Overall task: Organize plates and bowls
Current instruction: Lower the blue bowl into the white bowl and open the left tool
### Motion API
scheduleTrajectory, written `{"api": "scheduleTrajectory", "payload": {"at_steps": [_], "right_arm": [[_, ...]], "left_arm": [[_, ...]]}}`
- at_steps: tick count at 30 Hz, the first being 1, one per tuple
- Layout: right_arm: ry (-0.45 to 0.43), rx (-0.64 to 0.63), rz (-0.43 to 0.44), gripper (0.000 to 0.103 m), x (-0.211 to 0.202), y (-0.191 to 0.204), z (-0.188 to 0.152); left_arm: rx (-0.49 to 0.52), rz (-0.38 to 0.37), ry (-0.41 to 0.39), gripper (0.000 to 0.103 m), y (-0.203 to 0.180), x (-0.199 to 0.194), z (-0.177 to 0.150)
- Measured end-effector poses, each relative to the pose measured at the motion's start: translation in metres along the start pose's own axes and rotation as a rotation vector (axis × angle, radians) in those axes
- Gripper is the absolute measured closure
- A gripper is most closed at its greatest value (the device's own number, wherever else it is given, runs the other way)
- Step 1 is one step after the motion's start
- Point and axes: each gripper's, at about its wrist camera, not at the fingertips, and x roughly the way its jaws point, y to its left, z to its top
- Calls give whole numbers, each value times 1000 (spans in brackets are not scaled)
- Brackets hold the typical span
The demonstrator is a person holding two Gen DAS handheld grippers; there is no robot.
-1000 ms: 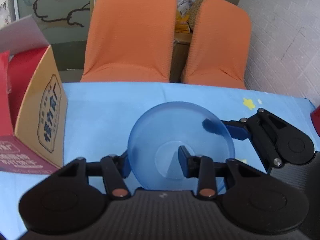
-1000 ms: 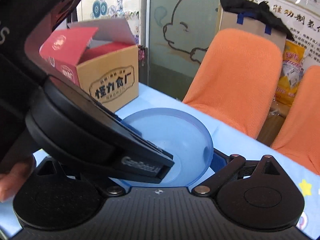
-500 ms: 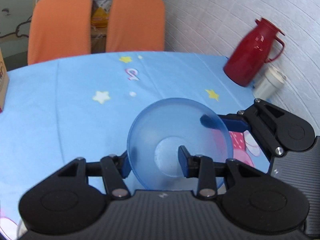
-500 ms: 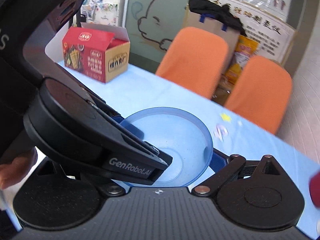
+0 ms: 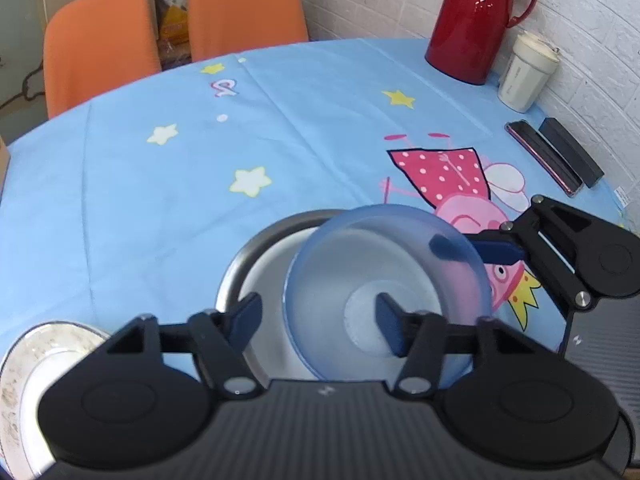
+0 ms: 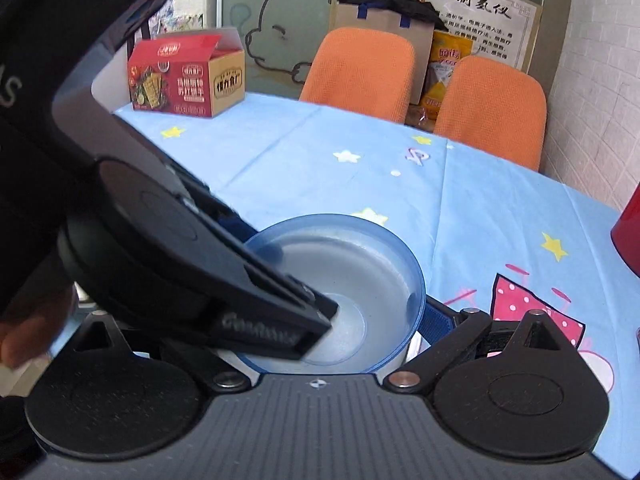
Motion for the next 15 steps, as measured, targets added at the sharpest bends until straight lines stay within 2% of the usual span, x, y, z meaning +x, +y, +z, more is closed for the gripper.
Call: {"api": "scheduleTrajectory", "payload": {"at_steps": [1,7,9,12,15], "right_arm": [[1,6,3,17,-2,-2,-5],[-18,108,24,17,-27,-19,-32],[-54,165,47,17,-42,-23,-44],[-123,254,30,16,-62,-26,-56],[-192,361,20,16,-72,-28,-67]], "left_arm": [[-10,-10,-9,24,4,-2,-1],[-21,-8,-69,19,19,-31,-6],[-48,-27,-104,16,28,-46,-10],[-117,-26,-171,9,39,-64,-16],[-176,-19,-216,9,44,-70,-25]]}}
